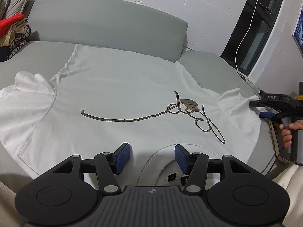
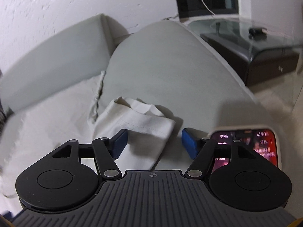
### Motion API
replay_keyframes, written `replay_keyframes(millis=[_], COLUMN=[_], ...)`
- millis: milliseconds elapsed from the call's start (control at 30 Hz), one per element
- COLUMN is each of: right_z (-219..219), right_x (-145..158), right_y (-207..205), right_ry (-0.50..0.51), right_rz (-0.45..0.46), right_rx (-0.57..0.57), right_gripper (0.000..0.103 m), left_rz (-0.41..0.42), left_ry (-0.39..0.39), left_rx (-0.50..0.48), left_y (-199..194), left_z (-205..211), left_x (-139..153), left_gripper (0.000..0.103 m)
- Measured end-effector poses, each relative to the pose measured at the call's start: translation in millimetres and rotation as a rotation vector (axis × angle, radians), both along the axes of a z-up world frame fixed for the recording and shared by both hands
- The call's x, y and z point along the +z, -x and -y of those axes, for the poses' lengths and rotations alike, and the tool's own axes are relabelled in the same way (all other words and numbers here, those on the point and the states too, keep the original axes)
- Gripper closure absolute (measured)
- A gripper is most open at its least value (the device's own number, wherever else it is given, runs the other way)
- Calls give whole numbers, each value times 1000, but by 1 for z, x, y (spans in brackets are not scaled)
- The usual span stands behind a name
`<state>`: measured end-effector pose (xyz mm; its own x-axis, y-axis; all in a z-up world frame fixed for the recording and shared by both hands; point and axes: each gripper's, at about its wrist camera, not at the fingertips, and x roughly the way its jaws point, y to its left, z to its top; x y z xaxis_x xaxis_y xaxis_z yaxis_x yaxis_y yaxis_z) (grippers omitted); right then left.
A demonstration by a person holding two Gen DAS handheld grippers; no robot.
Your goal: Fold clothes
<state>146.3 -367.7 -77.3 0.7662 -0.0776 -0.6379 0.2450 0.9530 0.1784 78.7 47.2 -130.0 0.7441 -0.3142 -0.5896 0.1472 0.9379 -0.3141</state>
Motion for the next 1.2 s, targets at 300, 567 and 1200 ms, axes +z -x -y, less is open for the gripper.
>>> replay_keyframes(millis=[300, 567, 1200], right_z=[-2, -79, -147], right_x=[16, 35, 14], right_y=[14, 32, 45], right_ry=[-9, 290, 267], right_rz=[107, 222, 37], right_rx=[-3, 203, 590], right_gripper=[97, 97, 53], left_rz=[-7, -8, -11], left_ry=[22, 23, 17], left_rx=[6, 11, 13], left_y=[0, 2, 5], left_z=[-3, -2, -3], left_x=[0, 0, 1], left_gripper=[49, 49, 49])
